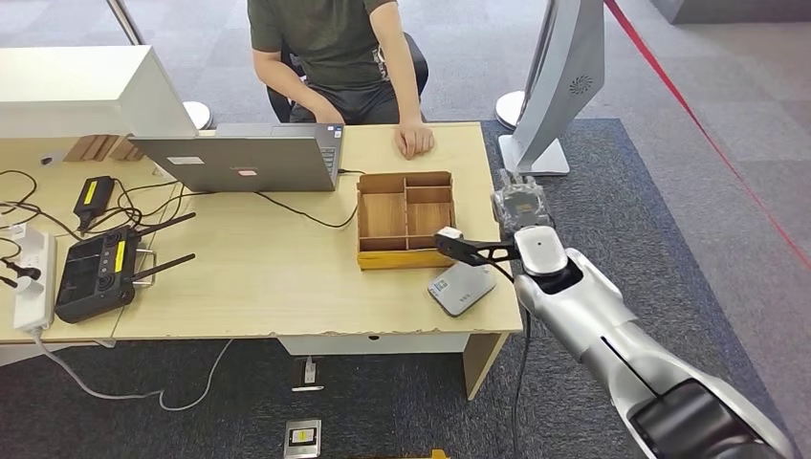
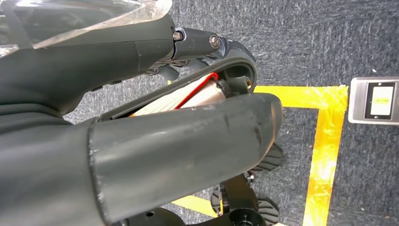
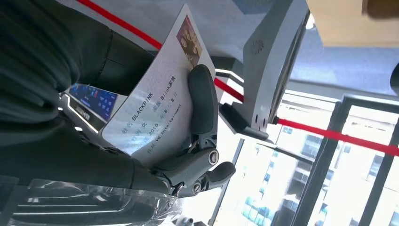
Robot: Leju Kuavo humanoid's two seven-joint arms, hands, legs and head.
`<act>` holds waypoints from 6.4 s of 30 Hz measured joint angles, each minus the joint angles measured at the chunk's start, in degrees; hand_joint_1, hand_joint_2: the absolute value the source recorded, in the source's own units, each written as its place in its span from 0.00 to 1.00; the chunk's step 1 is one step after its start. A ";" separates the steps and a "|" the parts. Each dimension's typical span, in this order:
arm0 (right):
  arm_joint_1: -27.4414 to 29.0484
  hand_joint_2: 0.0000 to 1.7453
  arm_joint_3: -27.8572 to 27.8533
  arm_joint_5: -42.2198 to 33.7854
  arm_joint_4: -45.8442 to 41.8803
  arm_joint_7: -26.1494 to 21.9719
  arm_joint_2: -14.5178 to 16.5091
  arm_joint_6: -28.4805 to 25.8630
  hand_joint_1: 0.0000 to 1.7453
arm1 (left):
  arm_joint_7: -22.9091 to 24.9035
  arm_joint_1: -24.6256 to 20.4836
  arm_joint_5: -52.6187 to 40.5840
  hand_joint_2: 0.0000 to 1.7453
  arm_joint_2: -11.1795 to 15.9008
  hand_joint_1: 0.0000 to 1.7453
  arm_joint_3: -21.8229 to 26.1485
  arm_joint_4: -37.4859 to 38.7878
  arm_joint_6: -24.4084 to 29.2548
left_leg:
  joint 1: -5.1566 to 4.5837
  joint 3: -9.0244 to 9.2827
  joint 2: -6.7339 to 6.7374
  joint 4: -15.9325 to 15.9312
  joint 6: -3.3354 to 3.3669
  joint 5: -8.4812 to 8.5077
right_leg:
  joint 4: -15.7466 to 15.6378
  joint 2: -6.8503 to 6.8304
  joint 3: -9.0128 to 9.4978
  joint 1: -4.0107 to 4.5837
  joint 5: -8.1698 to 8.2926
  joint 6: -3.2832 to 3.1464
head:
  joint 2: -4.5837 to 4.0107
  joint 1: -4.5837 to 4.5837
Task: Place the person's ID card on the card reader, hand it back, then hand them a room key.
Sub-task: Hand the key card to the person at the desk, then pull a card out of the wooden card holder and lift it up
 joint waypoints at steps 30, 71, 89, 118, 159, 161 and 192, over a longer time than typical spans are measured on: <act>-7.96 1.00 3.91 -7.40 -1.67 -2.41 6.04 -0.74 1.00 | 1.94 -0.65 -0.52 0.00 -0.02 0.00 0.04 -0.02 -1.81 | 0.03 -0.11 -0.02 -0.01 0.00 0.03 | 0.01 -0.01 -0.05 0.03 0.00 0.00 | -0.01 0.01; -11.84 0.00 11.30 -11.08 17.05 -5.53 14.34 -12.94 0.00 | 1.94 1.66 4.41 0.00 -0.31 0.00 3.71 0.00 0.57 | 0.08 -0.16 -0.02 0.00 -0.04 0.06 | 0.00 -0.01 -0.17 0.07 0.02 -0.02 | 0.00 0.01; 3.40 0.00 3.04 -28.27 -11.09 2.11 -1.49 -5.47 0.00 | 1.27 2.08 2.49 0.00 0.01 0.00 4.11 0.04 -0.98 | 0.07 -0.16 -0.02 0.03 -0.02 0.03 | -0.07 0.01 -0.17 0.07 0.02 -0.01 | -0.01 0.01; 22.27 1.00 -1.02 -25.24 -35.82 1.02 -9.08 -22.15 0.00 | -0.34 1.65 1.20 0.00 0.17 0.00 4.07 0.04 0.17 | 0.11 -0.16 0.01 -0.03 -0.03 -0.02 | -0.06 0.07 -0.16 0.09 -0.01 -0.04 | 0.00 0.02; 16.19 1.00 4.84 -10.31 -2.51 0.68 5.63 -30.34 0.00 | 2.74 0.22 1.84 0.00 0.02 0.00 4.04 0.00 0.82 | 0.12 -0.22 0.00 -0.02 -0.07 0.04 | -0.05 0.06 -0.19 0.10 0.02 -0.02 | 0.00 0.02; 15.86 1.00 5.10 -8.50 -1.72 0.96 5.85 -29.78 0.00 | 2.84 0.18 1.77 0.00 0.02 0.00 4.04 0.00 0.82 | 0.12 -0.22 0.00 -0.02 -0.07 0.04 | -0.04 0.06 -0.20 0.10 0.02 -0.03 | 0.00 0.01; 9.91 1.00 3.90 -6.32 16.63 -2.34 12.21 -25.97 0.00 | 4.41 -1.34 1.59 0.00 -0.04 0.00 4.00 0.00 0.56 | 0.12 -0.21 0.01 -0.02 -0.07 0.05 | -0.04 0.06 -0.22 0.10 0.04 -0.04 | 0.00 0.02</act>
